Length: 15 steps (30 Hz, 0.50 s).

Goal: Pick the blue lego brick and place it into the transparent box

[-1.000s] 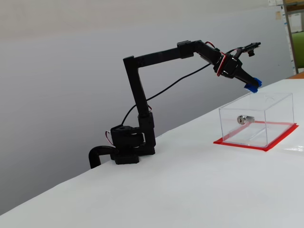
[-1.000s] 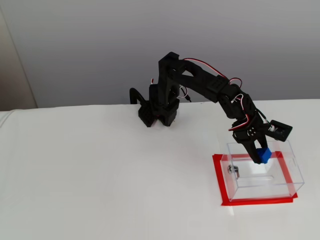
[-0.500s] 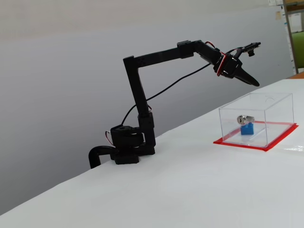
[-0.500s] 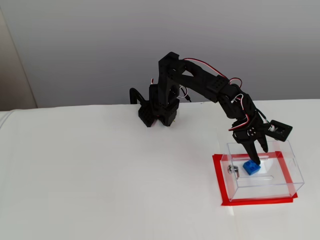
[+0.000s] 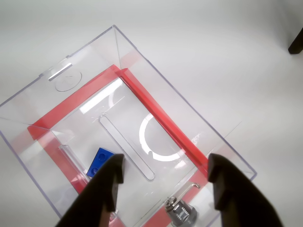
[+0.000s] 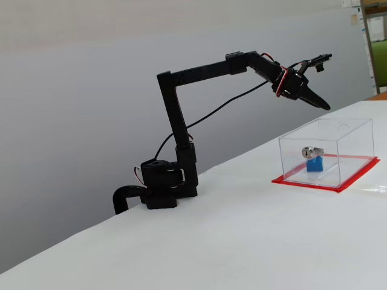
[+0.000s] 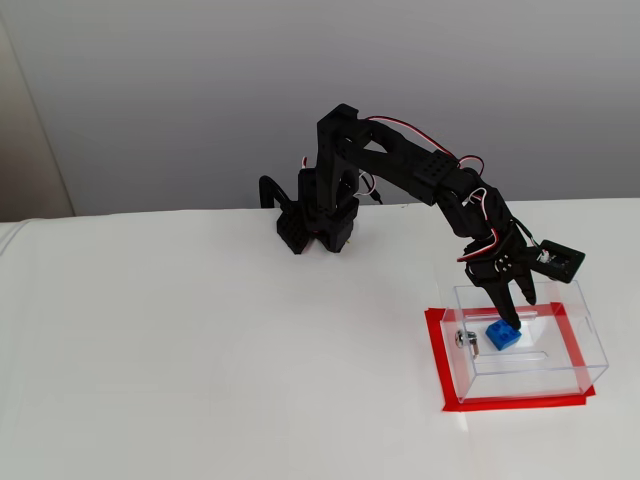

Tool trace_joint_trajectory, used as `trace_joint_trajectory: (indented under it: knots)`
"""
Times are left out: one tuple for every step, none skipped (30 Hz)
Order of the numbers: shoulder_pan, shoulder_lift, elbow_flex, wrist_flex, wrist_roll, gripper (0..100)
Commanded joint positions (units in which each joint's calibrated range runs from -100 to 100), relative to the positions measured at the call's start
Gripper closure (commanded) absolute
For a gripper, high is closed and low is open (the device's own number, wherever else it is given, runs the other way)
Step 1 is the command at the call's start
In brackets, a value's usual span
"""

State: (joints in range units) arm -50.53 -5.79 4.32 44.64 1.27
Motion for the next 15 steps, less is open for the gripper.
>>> trace_joint_trajectory:
  knots:
    - [-0.15, -1.38, -1.34, -1.13, -0.07, 90]
    - [-0.15, -1.38, -1.34, -1.13, -0.02, 93]
    - [-0.15, -1.38, -1.34, -1.13, 0.03, 97]
    - [-0.15, -1.38, -1.34, -1.13, 0.03, 99]
    - [-0.15, -1.38, -1.34, -1.13, 0.09, 99]
    - [-0.15, -1.38, -1.34, -1.13, 0.03, 99]
    - [-0.15, -1.38, -1.34, -1.13, 0.03, 99]
    - [-0.15, -1.38, -1.43, -1.13, 0.14, 99]
    - [-0.15, -1.46, -1.61, -1.13, 0.24, 99]
    - [-0.15, -1.46, -2.15, -1.13, 0.3, 99]
    - [0.0, -1.46, -2.7, -1.13, 0.35, 99]
    - [0.22, -1.46, -3.24, -1.13, 0.35, 99]
    - [0.44, -1.46, -3.78, -1.13, 0.35, 99]
    - [0.66, -1.46, -4.23, -1.13, 0.35, 99]
    - [1.18, -1.63, -4.51, -1.13, 0.35, 99]
